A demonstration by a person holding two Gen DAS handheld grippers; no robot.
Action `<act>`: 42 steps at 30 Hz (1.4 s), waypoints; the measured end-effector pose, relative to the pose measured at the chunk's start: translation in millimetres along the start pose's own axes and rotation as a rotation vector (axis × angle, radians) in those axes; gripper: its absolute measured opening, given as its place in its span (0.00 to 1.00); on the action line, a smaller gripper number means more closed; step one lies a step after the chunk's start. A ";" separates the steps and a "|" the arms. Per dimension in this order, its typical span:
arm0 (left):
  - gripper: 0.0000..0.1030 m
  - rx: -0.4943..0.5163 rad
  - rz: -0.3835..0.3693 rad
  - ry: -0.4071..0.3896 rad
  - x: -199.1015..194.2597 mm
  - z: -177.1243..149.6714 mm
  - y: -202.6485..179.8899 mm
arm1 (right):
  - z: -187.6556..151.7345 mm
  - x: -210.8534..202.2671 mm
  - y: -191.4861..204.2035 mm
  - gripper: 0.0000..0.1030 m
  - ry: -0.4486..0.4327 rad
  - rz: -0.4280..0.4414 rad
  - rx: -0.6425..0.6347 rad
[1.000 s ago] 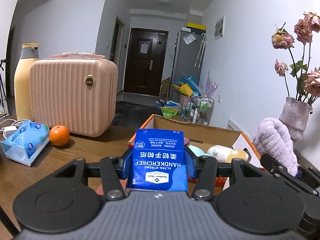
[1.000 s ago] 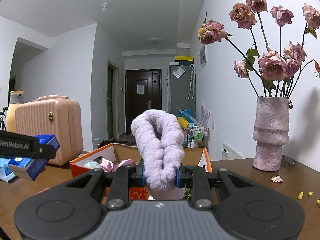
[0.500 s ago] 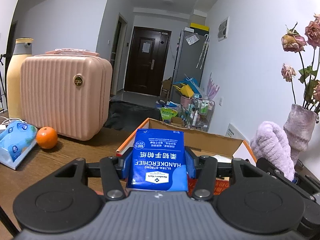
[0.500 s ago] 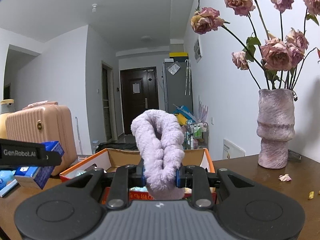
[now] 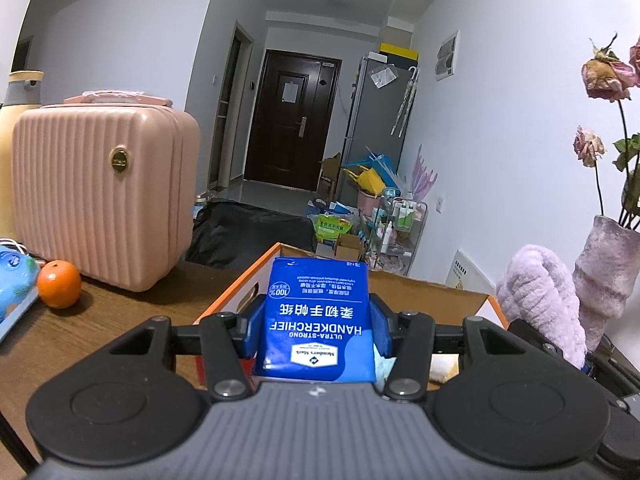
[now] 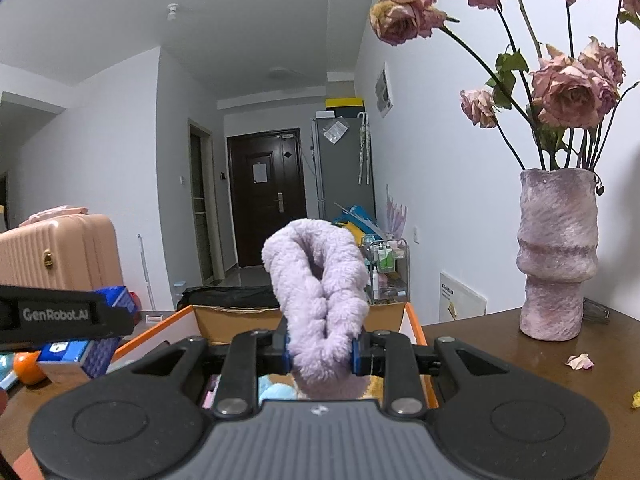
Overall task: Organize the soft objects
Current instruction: 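Carry the handkerchief pack with the left tool while the right tool carries the headband toward the box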
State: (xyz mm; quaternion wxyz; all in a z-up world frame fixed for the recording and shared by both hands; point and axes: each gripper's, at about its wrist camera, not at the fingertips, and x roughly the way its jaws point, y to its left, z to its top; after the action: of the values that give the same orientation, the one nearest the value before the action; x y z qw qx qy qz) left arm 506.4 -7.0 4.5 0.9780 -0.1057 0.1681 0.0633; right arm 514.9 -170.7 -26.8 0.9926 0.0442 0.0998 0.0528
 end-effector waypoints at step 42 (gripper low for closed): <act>0.51 0.042 0.106 0.038 87.8 -2.2 -18.2 | -6.3 92.4 -10.3 0.24 0.210 -0.024 0.040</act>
State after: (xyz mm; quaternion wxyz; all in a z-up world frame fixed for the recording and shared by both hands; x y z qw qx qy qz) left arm 590.8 -17.4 -24.1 0.9720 -0.0772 0.1930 0.1094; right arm 604.6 -169.9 -51.9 0.9762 0.0569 0.2047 0.0433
